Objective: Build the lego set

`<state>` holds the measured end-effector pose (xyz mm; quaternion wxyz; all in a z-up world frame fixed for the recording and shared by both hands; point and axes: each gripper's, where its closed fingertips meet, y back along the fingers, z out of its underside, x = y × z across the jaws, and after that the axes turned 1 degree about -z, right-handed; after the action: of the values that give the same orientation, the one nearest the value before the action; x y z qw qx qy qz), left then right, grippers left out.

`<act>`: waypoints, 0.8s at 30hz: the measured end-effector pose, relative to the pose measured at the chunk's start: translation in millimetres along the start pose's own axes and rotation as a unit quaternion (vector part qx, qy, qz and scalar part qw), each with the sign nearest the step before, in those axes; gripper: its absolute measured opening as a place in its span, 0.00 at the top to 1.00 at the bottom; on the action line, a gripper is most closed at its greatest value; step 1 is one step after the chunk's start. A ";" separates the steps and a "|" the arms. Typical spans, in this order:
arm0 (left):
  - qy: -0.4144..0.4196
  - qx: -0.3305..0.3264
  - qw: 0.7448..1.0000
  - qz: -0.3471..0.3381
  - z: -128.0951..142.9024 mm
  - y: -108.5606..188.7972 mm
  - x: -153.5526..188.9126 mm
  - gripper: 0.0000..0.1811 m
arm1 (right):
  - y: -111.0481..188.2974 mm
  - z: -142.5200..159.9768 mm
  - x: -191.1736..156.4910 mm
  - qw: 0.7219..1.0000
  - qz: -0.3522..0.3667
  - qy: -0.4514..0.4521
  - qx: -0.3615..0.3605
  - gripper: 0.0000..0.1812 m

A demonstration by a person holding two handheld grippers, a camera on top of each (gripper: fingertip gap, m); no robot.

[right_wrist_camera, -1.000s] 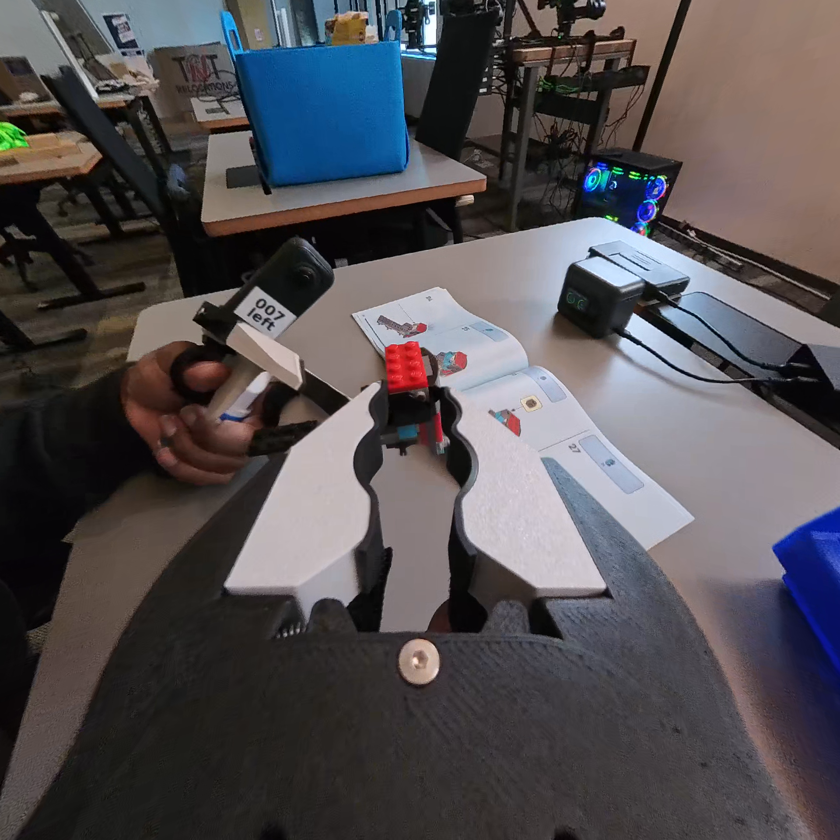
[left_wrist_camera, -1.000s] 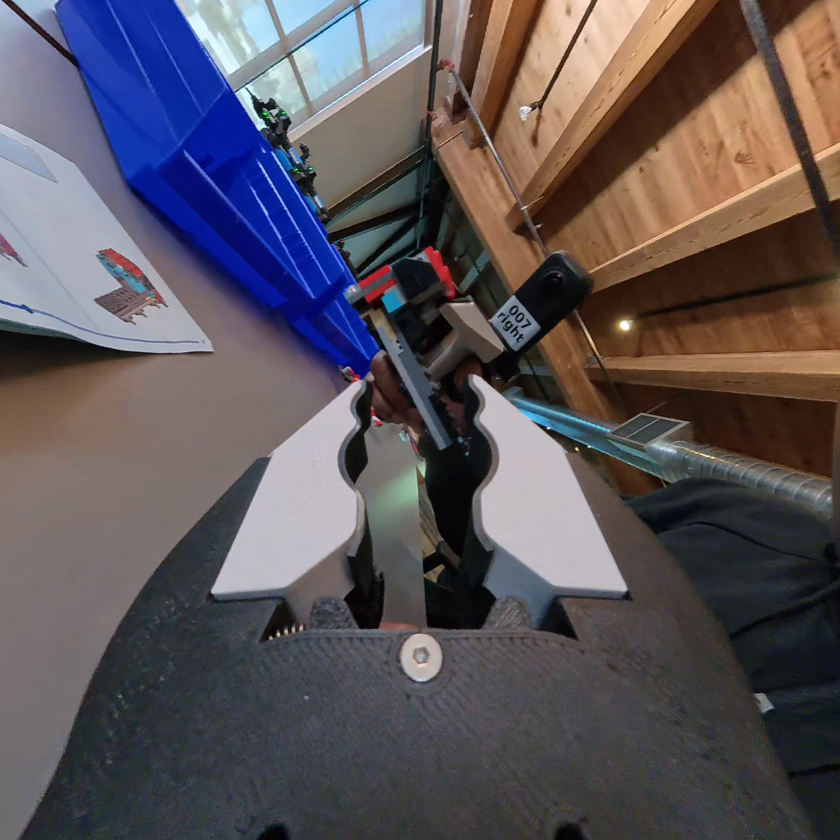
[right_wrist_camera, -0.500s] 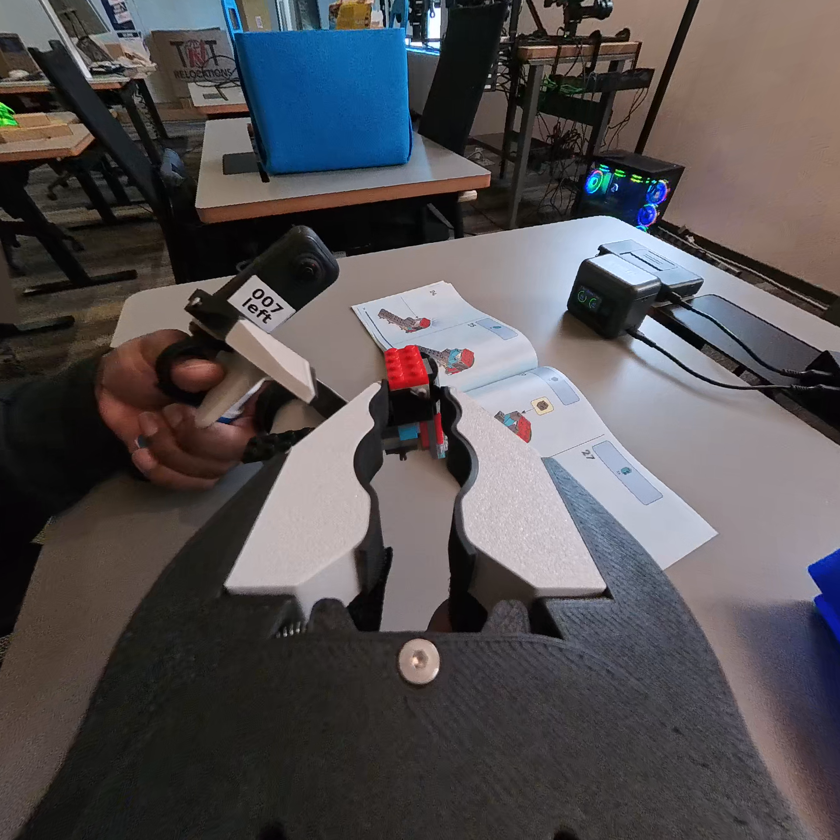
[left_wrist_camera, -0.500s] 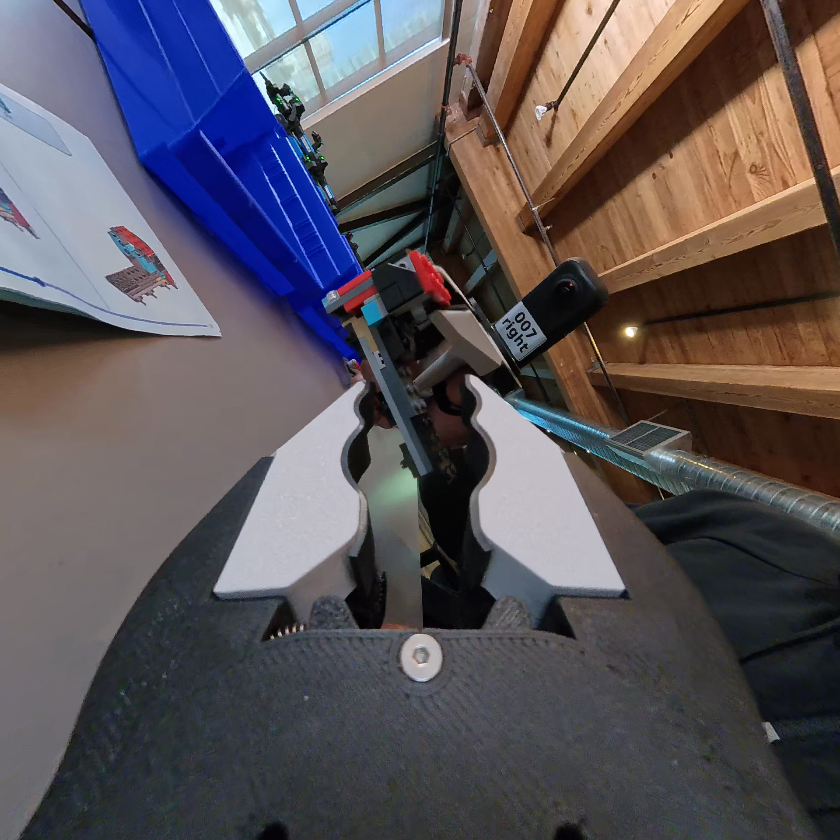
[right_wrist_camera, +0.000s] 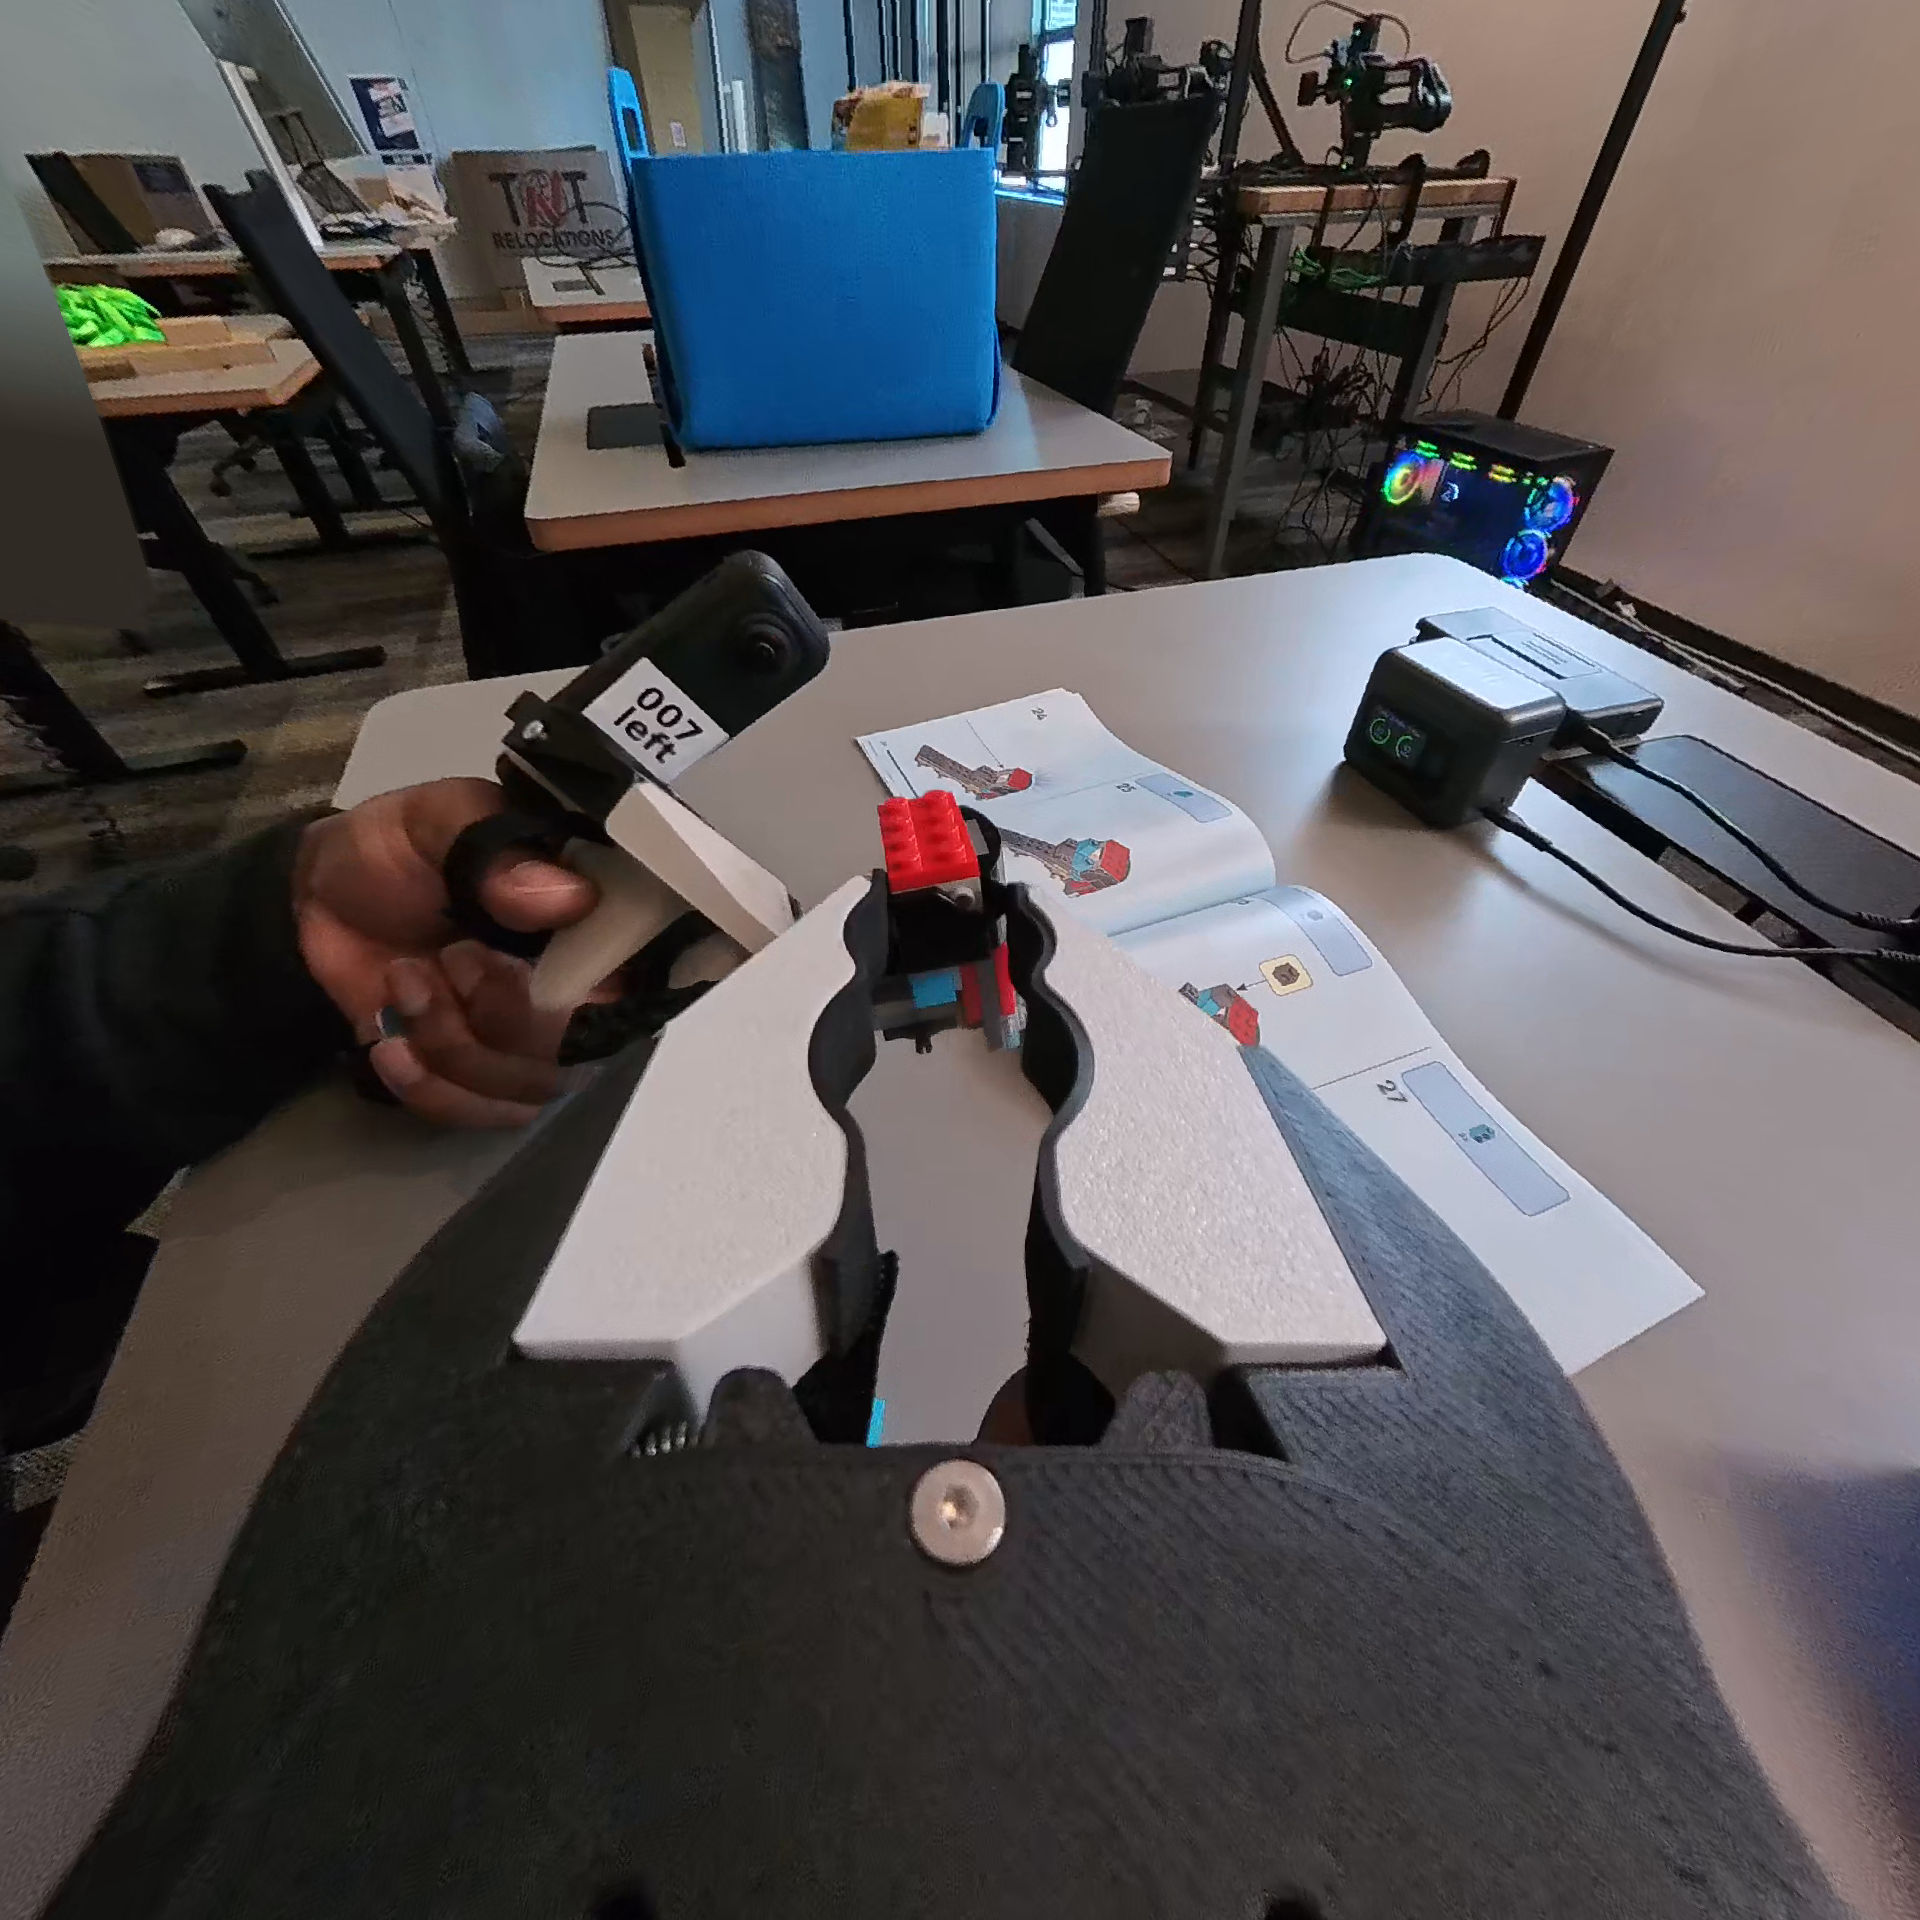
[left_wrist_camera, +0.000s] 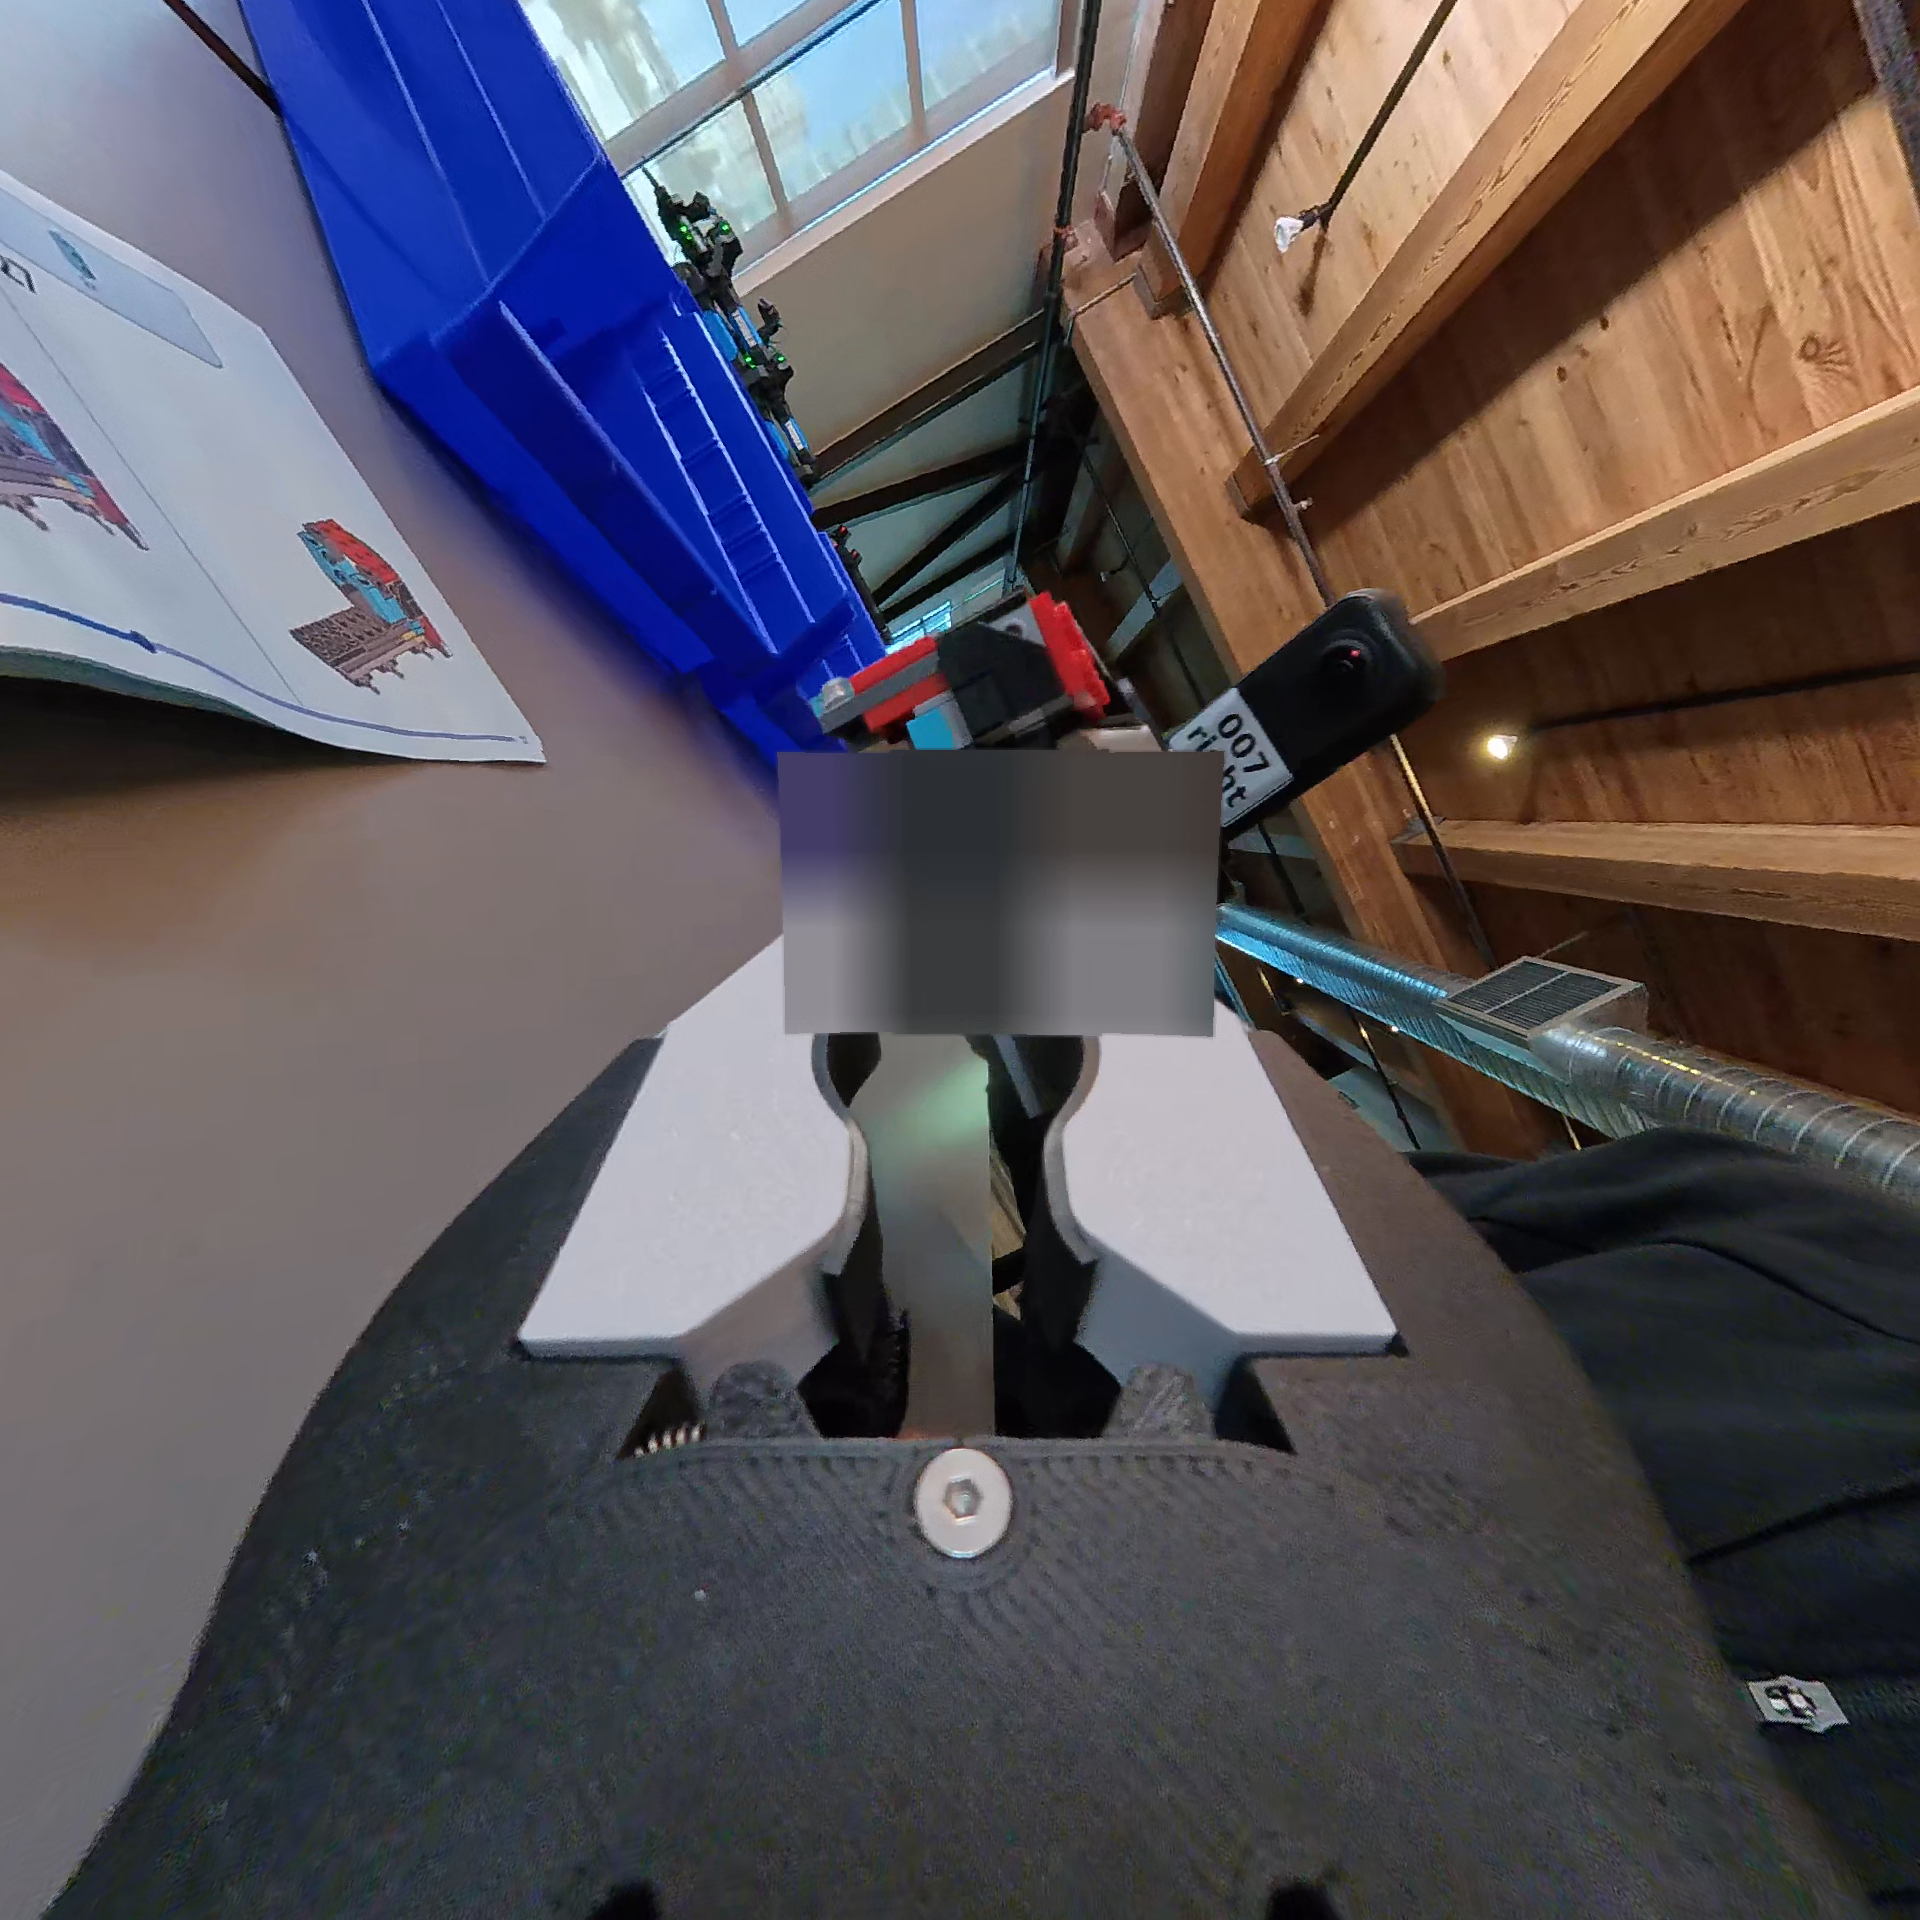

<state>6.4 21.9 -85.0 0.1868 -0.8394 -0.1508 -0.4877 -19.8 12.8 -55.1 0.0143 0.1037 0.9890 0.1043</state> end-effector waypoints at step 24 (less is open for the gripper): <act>0.022 0.050 0.998 -0.014 -16.1 9.1 -8.9 0.92 | 33.1 43.5 1.3 0.995 0.023 -0.084 -0.044 0.71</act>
<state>-6.2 5.8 -86.9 0.2249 -0.8160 -0.1823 -0.5004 -12.3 53.6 -90.7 0.0995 0.1341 0.9762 0.1385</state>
